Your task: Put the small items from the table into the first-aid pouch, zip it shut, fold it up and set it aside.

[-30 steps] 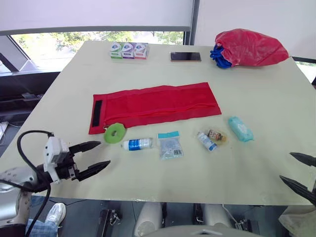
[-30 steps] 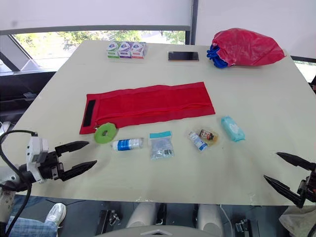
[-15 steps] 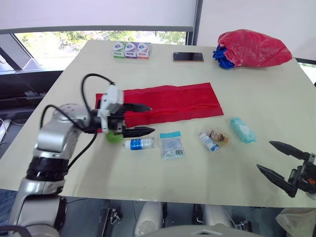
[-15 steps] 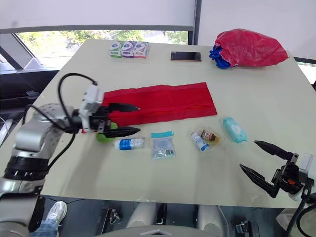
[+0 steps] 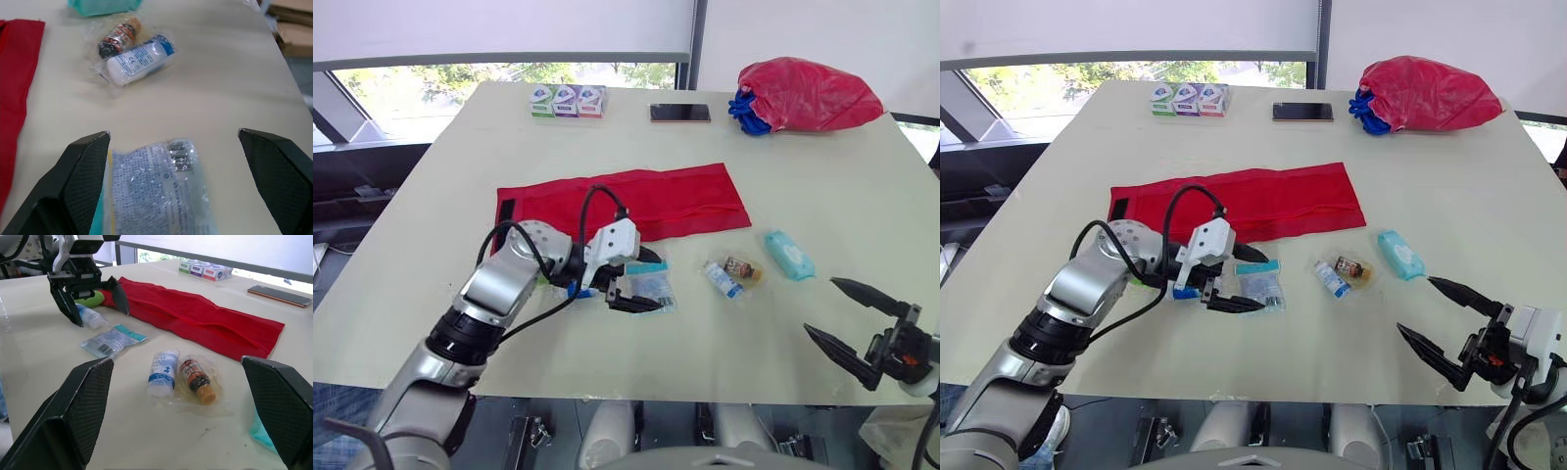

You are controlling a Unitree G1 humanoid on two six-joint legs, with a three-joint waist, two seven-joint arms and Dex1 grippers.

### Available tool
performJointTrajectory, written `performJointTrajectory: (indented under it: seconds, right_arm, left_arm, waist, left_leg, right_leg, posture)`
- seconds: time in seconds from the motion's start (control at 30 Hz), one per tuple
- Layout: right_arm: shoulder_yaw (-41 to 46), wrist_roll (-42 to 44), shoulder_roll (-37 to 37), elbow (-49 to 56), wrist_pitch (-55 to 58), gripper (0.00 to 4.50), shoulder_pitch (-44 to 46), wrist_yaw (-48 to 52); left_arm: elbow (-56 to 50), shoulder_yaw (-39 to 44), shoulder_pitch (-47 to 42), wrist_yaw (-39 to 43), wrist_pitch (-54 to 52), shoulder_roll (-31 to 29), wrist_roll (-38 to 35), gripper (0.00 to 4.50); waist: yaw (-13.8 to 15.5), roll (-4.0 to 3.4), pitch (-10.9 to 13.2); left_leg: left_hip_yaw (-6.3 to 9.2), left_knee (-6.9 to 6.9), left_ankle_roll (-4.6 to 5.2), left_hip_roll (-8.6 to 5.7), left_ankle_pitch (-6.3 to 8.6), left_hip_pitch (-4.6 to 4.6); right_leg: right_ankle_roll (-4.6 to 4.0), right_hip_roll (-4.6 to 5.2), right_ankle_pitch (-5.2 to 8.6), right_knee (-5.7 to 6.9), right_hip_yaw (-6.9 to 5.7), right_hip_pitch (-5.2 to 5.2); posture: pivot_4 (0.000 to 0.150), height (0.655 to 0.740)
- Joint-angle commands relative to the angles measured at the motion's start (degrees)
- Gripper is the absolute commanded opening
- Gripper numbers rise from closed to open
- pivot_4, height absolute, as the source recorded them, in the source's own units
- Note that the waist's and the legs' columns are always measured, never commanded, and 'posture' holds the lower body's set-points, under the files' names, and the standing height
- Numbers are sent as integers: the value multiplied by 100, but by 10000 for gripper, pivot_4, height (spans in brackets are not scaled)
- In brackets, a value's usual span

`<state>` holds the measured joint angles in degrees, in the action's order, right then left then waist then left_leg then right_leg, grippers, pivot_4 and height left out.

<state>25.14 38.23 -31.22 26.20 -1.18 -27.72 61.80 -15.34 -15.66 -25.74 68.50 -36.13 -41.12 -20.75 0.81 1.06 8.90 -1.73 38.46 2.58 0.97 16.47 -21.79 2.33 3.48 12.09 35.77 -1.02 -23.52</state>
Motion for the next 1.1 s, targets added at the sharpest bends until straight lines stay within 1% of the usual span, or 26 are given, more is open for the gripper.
performJointTrajectory:
  seconds: [0.03,0.13,0.2,0.3,0.4,0.6,0.77,0.87,1.1]
  right_arm:
    - [124,46,-3,162,-104,44468,-63,-34]
    - [131,70,-48,176,-79,44468,-74,-39]
    - [133,96,-85,179,-47,44468,-51,-39]
    - [121,125,-149,162,1,44468,18,-21]
    - [138,160,-237,87,49,44468,145,10]
    - [127,173,-334,-85,76,44468,329,106]
    - [20,141,-365,-157,107,44468,575,100]
    - [24,128,-371,-140,116,44468,626,75]
    - [150,132,-416,-17,134,44468,567,-43]
  left_arm:
    - [-697,644,360,-670,-1042,70,-595,45000]
    - [-1337,1133,831,-1371,-1950,324,-1114,45000]
    - [-1671,1354,1062,-1690,-2426,435,-1424,45000]
    - [-2012,1528,1368,-2106,-2782,430,-1557,45000]
    - [-2123,1990,1594,-2634,-3339,512,-1746,45000]
    - [-2169,2426,1957,-2770,-3559,166,-1984,45000]
    - [-2115,2203,2122,-2834,-3375,125,-1981,45000]
    - [-1802,1894,1858,-3054,-3196,489,-1863,45000]
    - [-1079,1527,1358,-3333,-3005,832,-1658,45000]
  waist:
    - [1,0,0]
    - [-1,1,0]
    - [8,3,-1]
    - [4,5,-2]
    - [4,4,-3]
    - [7,6,-5]
    - [9,7,-6]
    - [29,6,-7]
    - [5,8,-10]
  left_leg:
    - [-3,0,0,3,0,2]
    - [-1,0,0,4,0,4]
    - [0,5,0,3,0,3]
    - [0,11,1,3,-1,4]
    - [2,11,0,2,-1,7]
    - [6,10,-1,7,-1,6]
    - [1,13,-1,3,-1,6]
    - [4,12,-1,3,-1,5]
    - [7,14,-1,-1,-2,5]
  right_leg:
    - [0,0,0,4,5,0]
    - [1,2,1,5,8,-1]
    - [2,2,1,6,8,0]
    - [2,1,0,8,13,2]
    - [1,-5,0,11,16,3]
    - [-1,-27,1,11,32,2]
    - [-1,-34,0,10,55,3]
    - [-5,-34,-1,10,55,3]
    - [-21,-43,-12,10,60,5]
  posture:
    - [1500,7400]
    - [1500,7400]
    - [1500,7400]
    - [1500,7400]
    - [1500,7400]
    - [1500,7400]
    - [1500,7400]
    - [1500,7400]
    - [1500,7400]
